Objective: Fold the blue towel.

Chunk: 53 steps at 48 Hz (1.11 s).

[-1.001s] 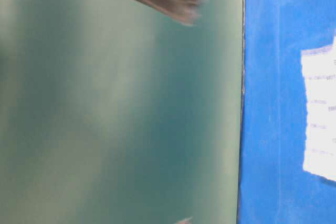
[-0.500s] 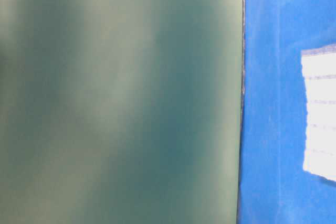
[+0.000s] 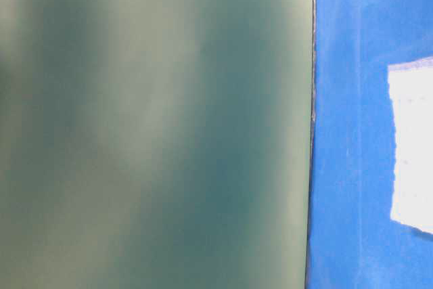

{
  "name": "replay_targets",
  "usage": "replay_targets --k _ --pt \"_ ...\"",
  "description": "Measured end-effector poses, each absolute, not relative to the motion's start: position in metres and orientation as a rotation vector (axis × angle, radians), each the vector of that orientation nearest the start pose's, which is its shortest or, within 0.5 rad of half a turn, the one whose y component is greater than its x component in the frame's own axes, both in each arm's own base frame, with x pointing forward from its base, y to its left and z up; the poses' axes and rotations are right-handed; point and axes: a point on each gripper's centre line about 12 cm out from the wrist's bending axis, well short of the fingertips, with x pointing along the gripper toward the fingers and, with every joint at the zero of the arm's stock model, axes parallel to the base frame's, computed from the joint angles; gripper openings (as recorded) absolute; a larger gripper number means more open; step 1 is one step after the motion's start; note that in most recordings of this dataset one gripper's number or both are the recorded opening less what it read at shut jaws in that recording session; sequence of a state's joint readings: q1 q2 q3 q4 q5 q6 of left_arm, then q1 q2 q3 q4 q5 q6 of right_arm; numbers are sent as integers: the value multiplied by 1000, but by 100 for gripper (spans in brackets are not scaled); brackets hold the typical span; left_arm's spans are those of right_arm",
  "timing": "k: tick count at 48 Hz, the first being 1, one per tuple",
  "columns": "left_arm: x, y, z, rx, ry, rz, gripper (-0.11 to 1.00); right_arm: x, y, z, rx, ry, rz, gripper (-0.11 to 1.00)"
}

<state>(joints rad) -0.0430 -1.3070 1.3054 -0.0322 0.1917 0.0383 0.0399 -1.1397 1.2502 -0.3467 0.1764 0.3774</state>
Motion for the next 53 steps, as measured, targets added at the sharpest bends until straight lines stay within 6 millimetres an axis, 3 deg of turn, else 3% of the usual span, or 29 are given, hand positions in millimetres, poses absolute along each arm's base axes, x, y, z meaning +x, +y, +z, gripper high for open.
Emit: replay_targets --k 10,53 --pt "141 -7 227 9 221 -48 74 162 -2 226 33 287 -29 61" --pt "140 -6 225 9 222 -48 73 162 -3 225 51 285 -37 61"
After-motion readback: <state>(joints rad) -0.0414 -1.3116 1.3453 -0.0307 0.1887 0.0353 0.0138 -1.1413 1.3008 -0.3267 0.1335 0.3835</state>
